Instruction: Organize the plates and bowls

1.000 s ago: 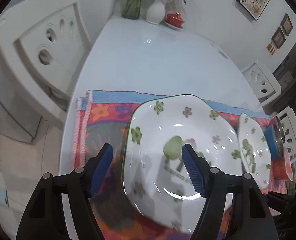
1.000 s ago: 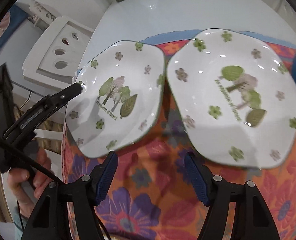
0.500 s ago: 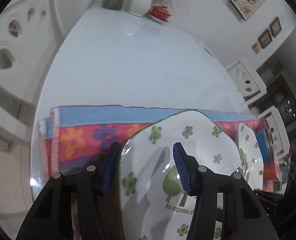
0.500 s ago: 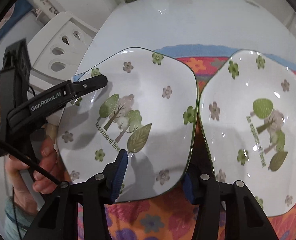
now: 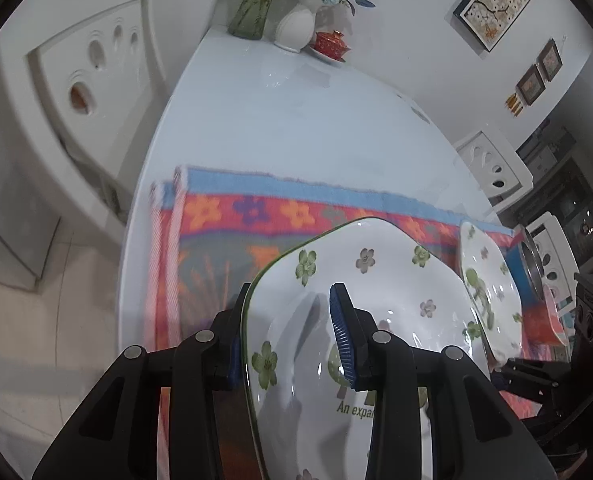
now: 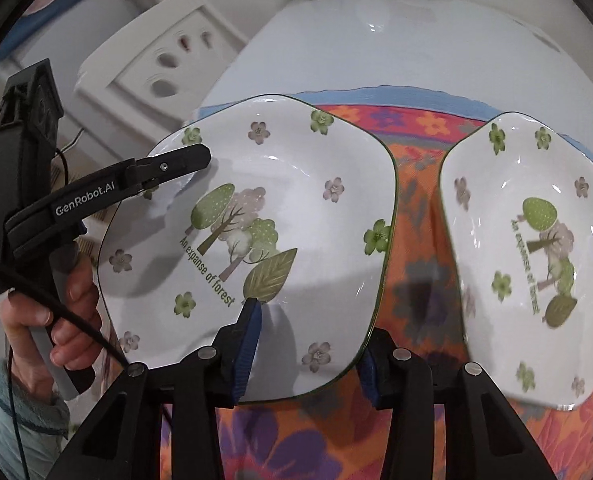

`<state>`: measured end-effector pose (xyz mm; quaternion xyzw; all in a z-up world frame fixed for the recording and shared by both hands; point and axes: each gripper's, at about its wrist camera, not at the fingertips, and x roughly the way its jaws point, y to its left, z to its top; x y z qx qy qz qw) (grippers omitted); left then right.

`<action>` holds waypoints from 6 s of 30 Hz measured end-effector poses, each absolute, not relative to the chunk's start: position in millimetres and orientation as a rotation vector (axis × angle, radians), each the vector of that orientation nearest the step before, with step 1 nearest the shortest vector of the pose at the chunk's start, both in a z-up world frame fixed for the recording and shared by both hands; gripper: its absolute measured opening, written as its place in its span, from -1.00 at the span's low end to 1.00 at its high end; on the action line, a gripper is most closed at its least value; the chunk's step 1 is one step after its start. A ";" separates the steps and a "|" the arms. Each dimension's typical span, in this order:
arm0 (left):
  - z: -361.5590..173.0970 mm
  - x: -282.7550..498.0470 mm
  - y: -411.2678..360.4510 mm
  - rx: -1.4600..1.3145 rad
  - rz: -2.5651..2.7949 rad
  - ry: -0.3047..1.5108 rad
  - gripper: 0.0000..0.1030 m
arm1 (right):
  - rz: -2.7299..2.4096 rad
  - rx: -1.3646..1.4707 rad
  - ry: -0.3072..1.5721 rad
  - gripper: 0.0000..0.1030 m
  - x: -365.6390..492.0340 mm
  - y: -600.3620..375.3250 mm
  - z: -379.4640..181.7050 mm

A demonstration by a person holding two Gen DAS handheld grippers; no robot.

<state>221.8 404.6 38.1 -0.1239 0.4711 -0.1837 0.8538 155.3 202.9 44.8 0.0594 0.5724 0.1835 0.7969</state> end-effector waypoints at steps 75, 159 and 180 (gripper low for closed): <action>59.4 -49.0 355.3 -0.268 -0.184 1.108 -0.23 | 0.468 -0.009 1.408 -0.17 -72.1 148.3 47.5; 31.5 214.6 228.7 -0.248 -0.332 1.164 -0.75 | 0.126 0.420 1.211 -0.47 135.5 29.8 46.5; 19.3 238.6 209.0 -0.179 -0.470 1.175 -0.62 | 0.187 0.355 1.125 -0.37 170.2 -14.3 27.8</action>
